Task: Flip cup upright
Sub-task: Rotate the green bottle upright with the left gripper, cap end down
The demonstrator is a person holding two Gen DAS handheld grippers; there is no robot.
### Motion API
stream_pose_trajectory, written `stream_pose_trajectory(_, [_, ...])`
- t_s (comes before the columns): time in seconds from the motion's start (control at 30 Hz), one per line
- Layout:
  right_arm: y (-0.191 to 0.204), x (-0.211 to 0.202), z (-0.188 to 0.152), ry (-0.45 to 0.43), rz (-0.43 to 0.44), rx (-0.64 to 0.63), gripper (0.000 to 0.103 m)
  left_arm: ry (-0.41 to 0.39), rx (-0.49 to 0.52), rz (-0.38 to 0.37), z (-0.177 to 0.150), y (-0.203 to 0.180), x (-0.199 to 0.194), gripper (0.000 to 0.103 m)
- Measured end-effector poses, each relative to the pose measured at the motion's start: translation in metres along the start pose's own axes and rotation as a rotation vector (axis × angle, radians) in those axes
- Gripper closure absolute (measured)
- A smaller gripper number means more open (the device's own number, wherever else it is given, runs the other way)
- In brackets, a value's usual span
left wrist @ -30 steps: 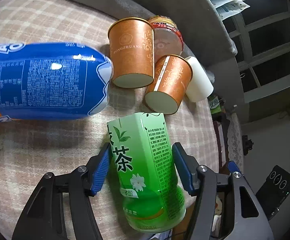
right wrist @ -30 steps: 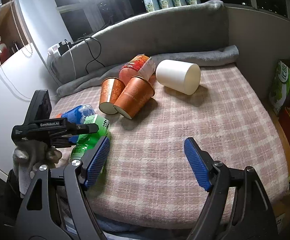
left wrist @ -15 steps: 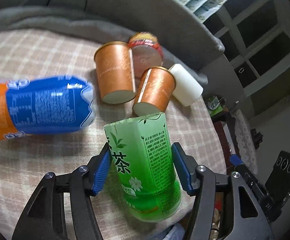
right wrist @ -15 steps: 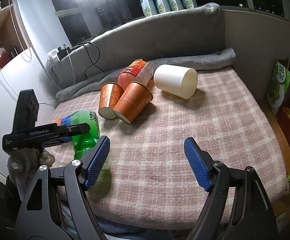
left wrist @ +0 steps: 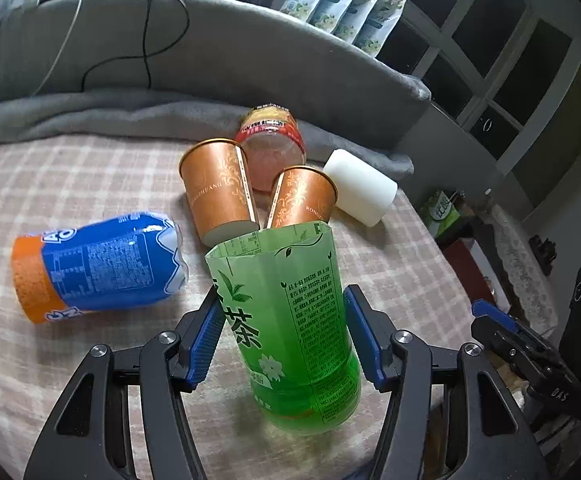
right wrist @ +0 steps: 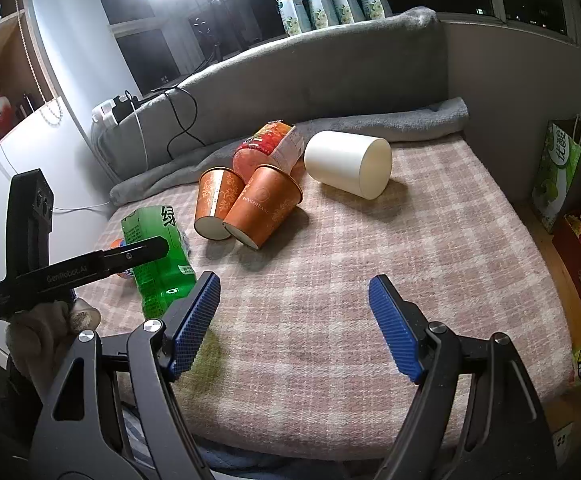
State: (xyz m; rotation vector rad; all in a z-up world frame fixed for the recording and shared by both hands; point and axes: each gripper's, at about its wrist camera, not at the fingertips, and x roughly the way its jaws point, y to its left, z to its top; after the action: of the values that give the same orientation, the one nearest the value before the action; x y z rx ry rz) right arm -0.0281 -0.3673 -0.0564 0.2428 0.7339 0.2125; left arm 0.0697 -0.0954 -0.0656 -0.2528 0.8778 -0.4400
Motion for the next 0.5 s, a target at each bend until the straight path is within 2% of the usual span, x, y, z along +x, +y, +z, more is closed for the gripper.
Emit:
stream_pose_trajectory(0.17, [0.0, 0.0, 0.0, 0.001, 0.002, 0.001, 0.024, -0.037, 0.054, 0.049, -0.001, -0.007, -0.003, 0.044])
stream_pose_trajectory(0.5, [0.0, -0.001, -0.001, -0.002, 0.0, 0.004, 0.024, -0.144, 0.244, 0.195, -0.009, -0.033, 0.001, 0.044])
